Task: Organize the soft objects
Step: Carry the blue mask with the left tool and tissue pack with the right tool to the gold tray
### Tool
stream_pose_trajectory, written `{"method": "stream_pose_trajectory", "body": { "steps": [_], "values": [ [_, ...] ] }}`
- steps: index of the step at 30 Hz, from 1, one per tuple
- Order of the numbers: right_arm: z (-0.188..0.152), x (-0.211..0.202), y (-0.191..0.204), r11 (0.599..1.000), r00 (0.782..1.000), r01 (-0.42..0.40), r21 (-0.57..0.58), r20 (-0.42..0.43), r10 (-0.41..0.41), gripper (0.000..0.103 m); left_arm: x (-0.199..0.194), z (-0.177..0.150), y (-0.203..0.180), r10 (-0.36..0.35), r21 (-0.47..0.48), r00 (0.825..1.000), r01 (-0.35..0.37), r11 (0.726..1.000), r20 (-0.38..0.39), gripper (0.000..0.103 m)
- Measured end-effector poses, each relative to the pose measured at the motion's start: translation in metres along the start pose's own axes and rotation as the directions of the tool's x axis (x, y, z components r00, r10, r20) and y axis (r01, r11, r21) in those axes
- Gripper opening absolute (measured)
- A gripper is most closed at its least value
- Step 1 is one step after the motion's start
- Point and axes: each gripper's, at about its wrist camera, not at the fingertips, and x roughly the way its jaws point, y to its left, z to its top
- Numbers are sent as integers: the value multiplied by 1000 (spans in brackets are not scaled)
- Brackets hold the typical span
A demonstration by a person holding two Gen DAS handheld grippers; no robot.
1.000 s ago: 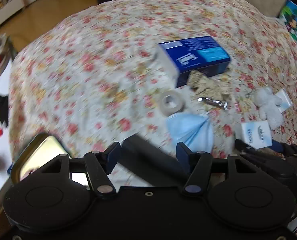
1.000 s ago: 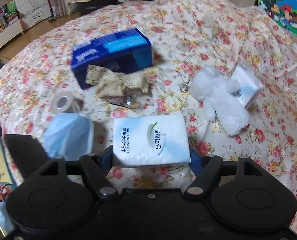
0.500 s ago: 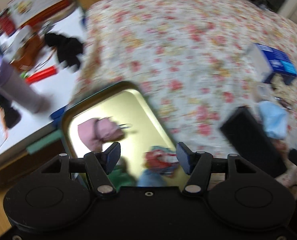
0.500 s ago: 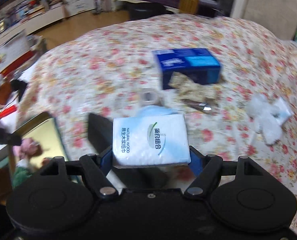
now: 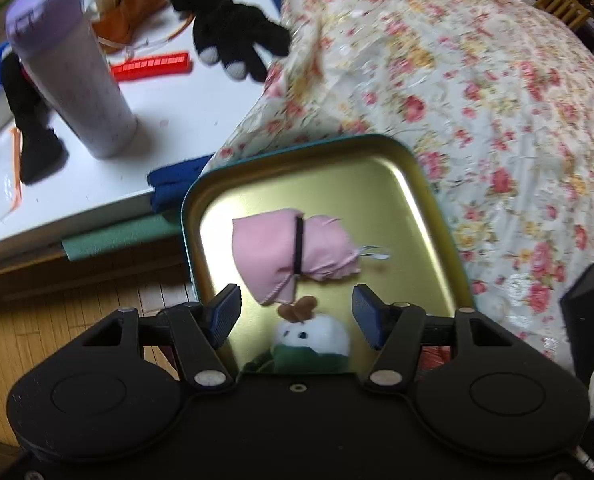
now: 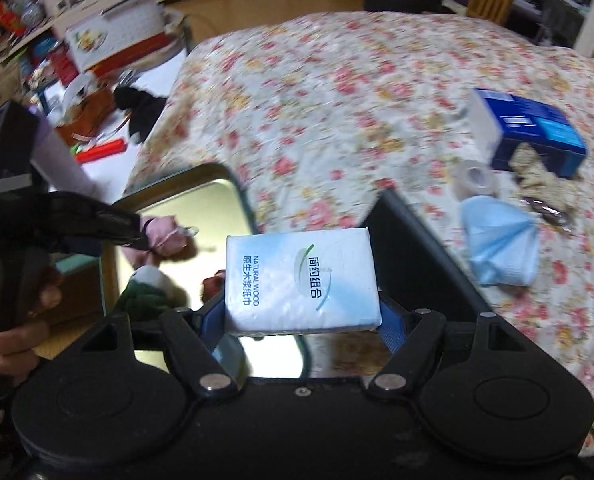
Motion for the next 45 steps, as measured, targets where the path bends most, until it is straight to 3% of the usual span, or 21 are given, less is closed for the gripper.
{"method": "stream_pose_trajectory", "body": {
  "steps": [2, 9, 13, 17, 20, 23, 27, 30, 37, 44, 45],
  "values": [
    [1, 7, 8, 1000, 1000, -8, -2, -12, 8, 73, 2, 3, 4, -9, -25, 1000, 9, 1000, -5, 57],
    [3, 11, 5, 996, 998, -60, 62, 1, 60, 73, -16, 3, -18, -16, 81, 997, 10, 997, 77, 58],
    [4, -13, -28, 991, 997, -50, 122, 62, 43, 73, -33, -4, -49, -6, 146, 995, -9, 989, 104, 59],
    [-2, -46, -82, 980, 989, 17, 196, 141, -45, 73, -58, -11, -103, -87, 237, 992, 62, 970, 97, 64],
    [-9, -69, -128, 958, 970, 107, 264, 182, -159, 74, -79, -14, -157, -158, 341, 982, 115, 933, 100, 72],
    [-19, -84, -171, 926, 947, 178, 332, 198, -252, 74, -98, -21, -213, -192, 451, 973, 114, 885, 131, 88],
    [-33, -91, -224, 886, 940, 183, 425, 187, -284, 74, -95, -32, -278, -221, 580, 971, 129, 805, 91, 93],
    [-45, -89, -253, 861, 941, 174, 478, 175, -288, 74, -69, -39, -313, -198, 611, 980, 148, 777, 15, 93],
    [-64, -76, -300, 825, 952, 154, 543, 143, -272, 74, -27, -53, -354, -121, 643, 992, 115, 757, -35, 93],
    [-69, -64, -312, 820, 960, 141, 555, 127, -251, 74, 9, -50, -364, -48, 615, 993, 103, 782, -105, 91],
    [-69, -64, -311, 822, 960, 139, 552, 127, -249, 74, 12, -49, -363, -56, 606, 990, 122, 786, -127, 83]
  ]
}}
